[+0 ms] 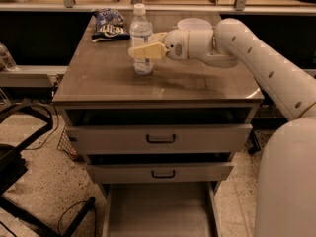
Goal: Place blue plastic bottle upright
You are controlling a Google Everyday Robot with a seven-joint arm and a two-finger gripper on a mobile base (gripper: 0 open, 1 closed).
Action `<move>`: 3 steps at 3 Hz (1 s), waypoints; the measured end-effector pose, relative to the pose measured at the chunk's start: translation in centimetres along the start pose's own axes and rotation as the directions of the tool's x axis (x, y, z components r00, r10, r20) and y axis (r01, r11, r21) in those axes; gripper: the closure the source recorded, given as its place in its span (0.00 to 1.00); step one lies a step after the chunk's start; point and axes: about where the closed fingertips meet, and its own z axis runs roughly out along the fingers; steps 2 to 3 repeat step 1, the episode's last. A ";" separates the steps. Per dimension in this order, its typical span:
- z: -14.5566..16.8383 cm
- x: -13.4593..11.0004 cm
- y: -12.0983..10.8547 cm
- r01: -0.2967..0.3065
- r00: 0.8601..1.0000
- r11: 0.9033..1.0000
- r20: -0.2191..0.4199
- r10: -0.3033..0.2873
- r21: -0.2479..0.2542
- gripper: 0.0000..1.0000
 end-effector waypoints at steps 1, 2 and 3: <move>0.1 0.0 0.0 0.000 1.000 1.000 0.000 0.000 -0.001 0.00; 0.1 0.0 0.0 0.000 1.000 1.000 0.000 0.000 -0.001 0.00; 0.1 0.0 0.0 0.000 1.000 1.000 0.000 0.000 -0.001 0.00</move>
Offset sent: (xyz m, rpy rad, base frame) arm 0.0000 0.0000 0.0000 0.0000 0.0000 0.0000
